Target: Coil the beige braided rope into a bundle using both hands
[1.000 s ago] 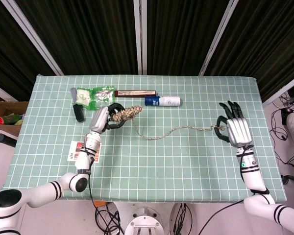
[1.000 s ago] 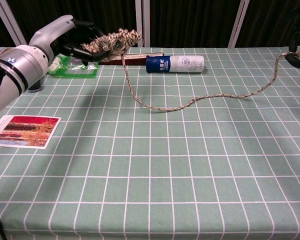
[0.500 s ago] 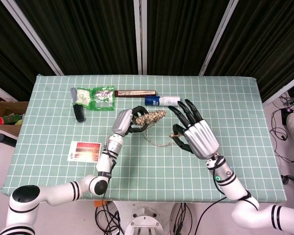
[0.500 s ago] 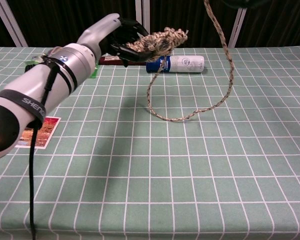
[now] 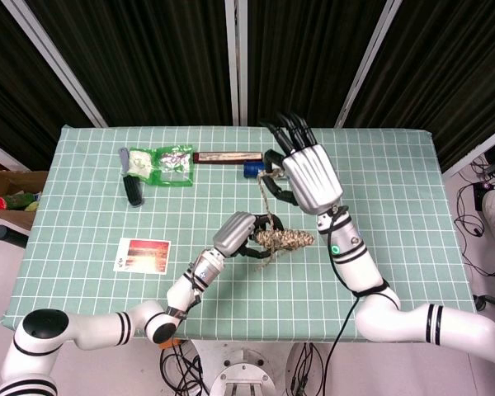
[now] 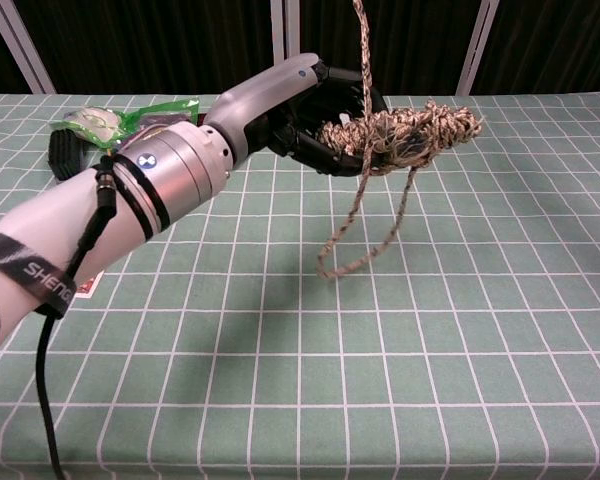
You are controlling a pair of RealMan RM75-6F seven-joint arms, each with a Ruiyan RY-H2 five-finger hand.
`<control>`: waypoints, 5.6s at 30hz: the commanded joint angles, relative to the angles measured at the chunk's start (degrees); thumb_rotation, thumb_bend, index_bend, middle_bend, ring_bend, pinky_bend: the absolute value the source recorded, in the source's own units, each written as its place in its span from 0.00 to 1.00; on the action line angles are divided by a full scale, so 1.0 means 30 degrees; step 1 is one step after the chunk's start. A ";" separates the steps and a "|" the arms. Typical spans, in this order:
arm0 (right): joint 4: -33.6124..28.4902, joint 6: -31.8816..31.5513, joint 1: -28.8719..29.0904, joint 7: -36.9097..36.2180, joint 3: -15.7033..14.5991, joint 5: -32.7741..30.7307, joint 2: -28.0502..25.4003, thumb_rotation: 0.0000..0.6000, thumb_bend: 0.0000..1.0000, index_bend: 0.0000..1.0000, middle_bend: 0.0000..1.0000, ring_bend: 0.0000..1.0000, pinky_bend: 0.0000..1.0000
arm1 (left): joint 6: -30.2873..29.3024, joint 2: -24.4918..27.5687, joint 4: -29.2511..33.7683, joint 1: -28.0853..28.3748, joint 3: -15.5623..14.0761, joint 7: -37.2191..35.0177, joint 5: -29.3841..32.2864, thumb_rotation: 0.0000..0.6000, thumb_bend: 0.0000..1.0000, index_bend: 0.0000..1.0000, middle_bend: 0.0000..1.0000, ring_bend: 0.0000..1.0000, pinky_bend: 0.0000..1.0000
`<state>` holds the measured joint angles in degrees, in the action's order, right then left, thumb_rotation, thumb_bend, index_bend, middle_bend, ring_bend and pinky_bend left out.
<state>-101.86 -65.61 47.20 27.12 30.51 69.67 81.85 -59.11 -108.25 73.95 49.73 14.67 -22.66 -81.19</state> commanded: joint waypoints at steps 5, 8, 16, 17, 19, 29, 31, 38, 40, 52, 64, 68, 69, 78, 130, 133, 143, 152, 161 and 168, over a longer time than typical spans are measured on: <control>0.2110 -0.0012 0.0137 -0.1127 0.0033 -0.2024 0.0199 1.00 0.53 0.88 0.16 0.00 0.00 | -0.1267 0.1961 0.0403 -0.0040 -0.2565 -0.9234 -0.3922 1.00 0.44 0.75 0.74 0.60 0.61; 0.2696 -0.0160 -0.0293 -0.2042 -0.0369 -0.2142 0.0057 1.00 0.53 0.88 0.16 0.00 0.00 | -0.1937 0.2361 0.0028 -0.0056 -0.3033 -1.2804 -0.4576 1.00 0.44 0.75 0.74 0.60 0.61; 0.3543 -0.1789 -0.2166 -0.3963 -0.2329 -0.0249 -0.0595 1.00 0.53 0.89 0.15 0.00 0.00 | -0.4400 0.2325 -0.1347 -0.1109 -0.2742 -1.9620 -0.3905 1.00 0.45 0.76 0.75 0.61 0.62; 0.3576 -0.2096 -0.2451 -0.4269 -0.2573 0.0026 -0.0618 1.00 0.53 0.89 0.15 0.00 0.00 | -0.4591 0.2370 -0.1391 -0.1231 -0.2655 -2.0227 -0.3770 1.00 0.45 0.76 0.75 0.61 0.62; 0.3693 -0.2771 -0.3065 -0.4977 -0.3107 0.0595 -0.0564 1.00 0.53 0.89 0.15 0.00 0.00 | -0.4942 0.2453 -0.1405 -0.1498 -0.2434 -2.1262 -0.3432 1.00 0.45 0.76 0.75 0.61 0.62; 0.5774 -0.5943 -0.5989 -0.7770 -0.6215 0.3678 0.0528 1.00 0.54 0.91 0.14 0.00 0.00 | -0.5287 0.3266 -0.0550 -0.2583 -0.0916 -2.2564 -0.1241 1.00 0.45 0.77 0.76 0.62 0.62; 0.6185 -0.6386 -0.6320 -0.8101 -0.6597 0.4183 0.0819 1.00 0.55 0.91 0.14 0.00 0.00 | -0.5193 0.3346 -0.0410 -0.2729 -0.0617 -2.1737 -0.0750 1.00 0.45 0.77 0.76 0.62 0.62; 0.7301 -0.7919 -0.7290 -0.8401 -0.7708 0.6040 0.1696 1.00 0.56 0.92 0.14 0.00 0.00 | -0.5008 0.3631 0.0700 -0.3408 0.0438 -1.9248 0.0871 1.00 0.45 0.77 0.76 0.62 0.62; 0.7210 -0.8043 -0.7485 -0.8500 -0.7968 0.6405 0.1674 1.00 0.57 0.92 0.14 0.00 0.00 | -0.4769 0.3900 0.0911 -0.3521 0.0605 -1.9638 0.0921 1.00 0.45 0.77 0.76 0.62 0.62; 0.6708 -0.9826 -0.8815 -0.7841 -0.9166 0.8835 0.1457 1.00 0.58 0.94 0.14 0.00 0.00 | -0.3406 0.4014 0.1101 -0.3930 0.2107 -1.6907 0.3529 1.00 0.45 0.77 0.76 0.62 0.62; 0.5362 -1.0681 -0.9326 -0.6322 -1.0317 1.2283 0.1457 1.00 0.58 0.94 0.14 0.00 0.00 | -0.4182 0.2485 0.0564 -0.3912 0.3680 -0.9879 0.6269 1.00 0.45 0.77 0.76 0.62 0.62; 0.4238 -1.0590 -0.9063 -0.5527 -1.0339 1.3661 0.1258 1.00 0.58 0.94 0.15 0.00 0.00 | -0.4819 0.1899 0.0021 -0.3819 0.3542 -0.7196 0.6213 1.00 0.45 0.77 0.76 0.62 0.62; 0.3865 -1.0534 -0.8969 -0.5362 -1.0333 1.4003 0.1176 1.00 0.58 0.94 0.15 0.00 0.00 | -0.4889 0.1791 -0.0119 -0.3781 0.3414 -0.6502 0.6160 1.00 0.46 0.77 0.76 0.62 0.62; -0.1247 -0.7213 -0.6623 -0.2318 -0.8016 1.5524 0.0126 1.00 0.58 0.95 0.16 0.00 0.00 | -0.5703 0.0435 -0.1961 -0.3243 0.0901 -0.0558 0.3516 1.00 0.45 0.77 0.77 0.62 0.62; 0.1574 -0.2491 -0.2825 -0.4847 -0.4444 0.2752 -0.0448 1.00 0.58 0.95 0.15 0.00 0.00 | -0.6648 0.5071 0.3752 -0.1468 -0.4663 -2.1453 -0.4031 1.00 0.45 0.78 0.77 0.63 0.63; 0.1714 -0.3261 -0.3595 -0.4927 -0.5527 0.3970 -0.0675 1.00 0.58 0.95 0.15 0.00 0.00 | -0.6221 0.5021 0.4219 -0.1840 -0.3968 -2.1210 -0.2592 1.00 0.46 0.78 0.77 0.63 0.63; 0.2182 -0.5874 -0.5639 -0.4793 -0.8161 0.7839 -0.0833 1.00 0.52 0.96 0.09 0.00 0.00 | -0.4156 0.4428 0.4635 -0.2713 -0.1350 -1.7991 0.2212 1.00 0.45 0.78 0.77 0.63 0.63; 0.1671 -0.7356 -0.6587 -0.4800 -0.8997 1.0264 -0.0864 1.00 0.52 0.96 0.08 0.00 0.00 | -0.2126 0.3307 0.3352 -0.2938 0.0405 -1.4252 0.5622 1.00 0.45 0.78 0.77 0.63 0.63; 0.0636 -0.7224 -0.6407 -0.3853 -0.8595 1.1642 -0.0638 1.00 0.53 0.96 0.09 0.00 0.00 | -0.2027 0.2461 0.2855 -0.2910 0.0775 -0.8729 0.6157 1.00 0.45 0.78 0.77 0.63 0.63; -0.0674 -0.4966 -0.5047 -0.2251 -0.7701 1.1895 -0.0364 1.00 0.53 0.97 0.10 0.00 0.00 | -0.3017 0.1557 0.2903 -0.2850 0.0457 -0.3080 0.6061 1.00 0.45 0.78 0.77 0.63 0.63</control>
<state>-102.62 -82.50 30.64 18.67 6.49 104.99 80.35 -66.58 -101.86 82.73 41.06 16.45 -38.59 -62.94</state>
